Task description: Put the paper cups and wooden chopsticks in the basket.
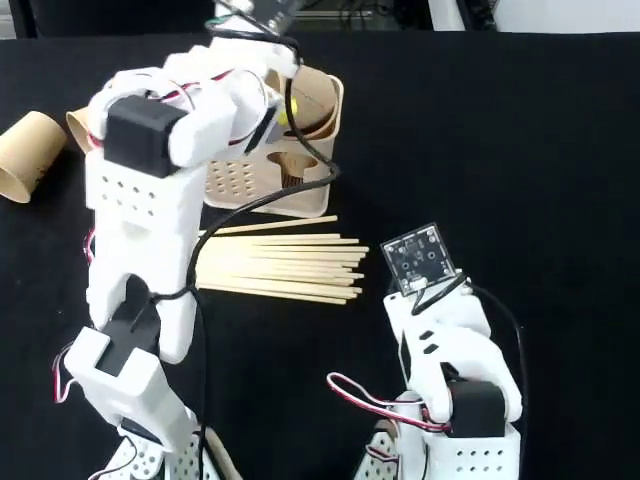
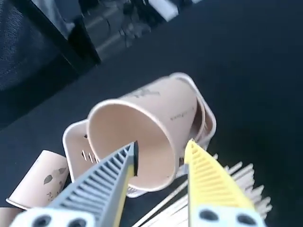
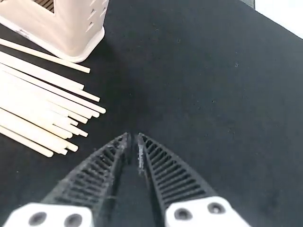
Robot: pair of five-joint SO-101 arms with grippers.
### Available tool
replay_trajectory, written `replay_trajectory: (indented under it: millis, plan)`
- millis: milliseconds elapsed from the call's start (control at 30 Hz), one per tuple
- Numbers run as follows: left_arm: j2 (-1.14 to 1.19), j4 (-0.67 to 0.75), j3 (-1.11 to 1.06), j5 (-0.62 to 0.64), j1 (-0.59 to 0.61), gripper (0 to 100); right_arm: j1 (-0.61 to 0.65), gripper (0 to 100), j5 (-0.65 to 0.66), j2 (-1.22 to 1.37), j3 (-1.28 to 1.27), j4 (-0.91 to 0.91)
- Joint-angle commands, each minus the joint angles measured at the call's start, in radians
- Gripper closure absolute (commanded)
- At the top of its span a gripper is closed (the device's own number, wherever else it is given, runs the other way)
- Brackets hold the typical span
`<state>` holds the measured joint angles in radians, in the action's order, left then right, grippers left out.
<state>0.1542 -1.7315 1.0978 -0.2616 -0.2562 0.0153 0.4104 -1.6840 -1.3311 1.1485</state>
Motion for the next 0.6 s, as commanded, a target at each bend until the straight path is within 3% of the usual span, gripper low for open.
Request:
replay_trajectory:
  millis: [0,100,267,400,567]
  plan:
    - [-0.012,0.011,0.125,0.058,0.016,82,-0.009,96.3,-0.005,0.008,0.004,-0.021]
    - [-0.018,-0.032,0.255,0.087,0.031,83,-0.034,96.3,-0.006,0.012,0.027,-0.021]
    - [-0.126,-0.032,0.246,0.143,0.249,84,-0.084,96.2,0.003,0.013,0.124,-0.015]
    - [-0.25,-0.032,0.018,0.143,0.447,84,-0.052,96.2,0.055,0.096,0.254,-0.017]
    - [-0.422,-0.028,-0.521,0.143,0.628,84,0.031,96.2,0.199,0.473,0.688,0.147]
